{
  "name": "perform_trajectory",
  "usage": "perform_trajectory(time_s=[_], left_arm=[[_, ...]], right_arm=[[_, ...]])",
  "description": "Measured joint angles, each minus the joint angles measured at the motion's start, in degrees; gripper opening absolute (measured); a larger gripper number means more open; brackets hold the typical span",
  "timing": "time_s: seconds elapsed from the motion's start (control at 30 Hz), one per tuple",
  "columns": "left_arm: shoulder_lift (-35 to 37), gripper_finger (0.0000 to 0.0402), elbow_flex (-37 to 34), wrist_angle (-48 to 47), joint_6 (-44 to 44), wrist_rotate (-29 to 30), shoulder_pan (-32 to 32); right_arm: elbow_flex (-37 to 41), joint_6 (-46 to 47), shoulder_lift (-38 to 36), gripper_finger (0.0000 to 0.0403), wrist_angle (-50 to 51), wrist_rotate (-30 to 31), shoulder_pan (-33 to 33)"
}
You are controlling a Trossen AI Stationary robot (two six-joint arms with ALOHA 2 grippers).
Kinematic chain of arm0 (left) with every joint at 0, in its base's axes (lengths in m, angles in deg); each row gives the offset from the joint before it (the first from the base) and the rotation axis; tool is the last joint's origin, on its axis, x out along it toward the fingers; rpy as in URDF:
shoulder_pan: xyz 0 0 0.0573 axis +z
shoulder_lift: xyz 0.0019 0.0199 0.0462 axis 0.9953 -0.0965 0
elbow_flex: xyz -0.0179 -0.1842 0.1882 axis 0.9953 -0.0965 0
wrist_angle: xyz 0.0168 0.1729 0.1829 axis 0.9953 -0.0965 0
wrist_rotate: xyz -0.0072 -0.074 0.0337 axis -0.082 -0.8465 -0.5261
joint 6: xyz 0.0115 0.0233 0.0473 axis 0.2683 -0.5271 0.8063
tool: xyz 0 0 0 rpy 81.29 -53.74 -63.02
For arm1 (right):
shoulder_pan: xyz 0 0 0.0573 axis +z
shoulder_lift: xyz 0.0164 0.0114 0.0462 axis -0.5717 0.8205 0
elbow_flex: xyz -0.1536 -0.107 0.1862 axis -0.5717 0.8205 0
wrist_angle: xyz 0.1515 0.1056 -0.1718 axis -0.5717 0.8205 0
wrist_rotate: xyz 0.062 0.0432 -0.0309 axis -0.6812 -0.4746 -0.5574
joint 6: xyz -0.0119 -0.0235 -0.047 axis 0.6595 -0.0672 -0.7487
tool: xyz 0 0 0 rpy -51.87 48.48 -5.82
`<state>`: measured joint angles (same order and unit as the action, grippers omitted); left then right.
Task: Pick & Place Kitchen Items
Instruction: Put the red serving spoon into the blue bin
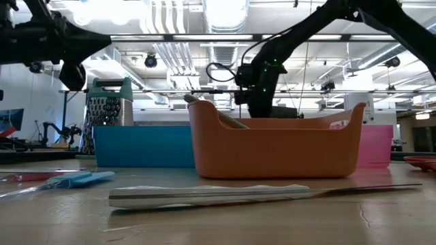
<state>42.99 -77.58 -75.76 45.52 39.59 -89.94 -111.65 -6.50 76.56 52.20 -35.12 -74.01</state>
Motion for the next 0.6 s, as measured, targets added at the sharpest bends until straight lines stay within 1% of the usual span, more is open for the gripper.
perform_trajectory(time_s=[0.2,0.37,0.5,0.6], left_arm=[[-0.01,0.0025,0.0,-0.42,-0.08,0.07,0.0],[-0.01,0.0025,0.0,-0.58,-0.18,0.08,-0.02],[-0.01,0.0025,0.0,-0.57,-0.2,0.07,0.0],[-0.01,0.0025,0.0,-0.57,-0.21,0.07,0.0]], right_arm=[[0.0,1.93,0.28,0.0194,-6.25,0.39,0.76],[0.0,4.42,2.29,0.0194,-5.08,0.48,0.44],[0.04,3.3,3.75,0.0194,-6.79,0.5,0.51],[0.04,3.15,4.94,0.0194,-8.34,2.76,0.55]])
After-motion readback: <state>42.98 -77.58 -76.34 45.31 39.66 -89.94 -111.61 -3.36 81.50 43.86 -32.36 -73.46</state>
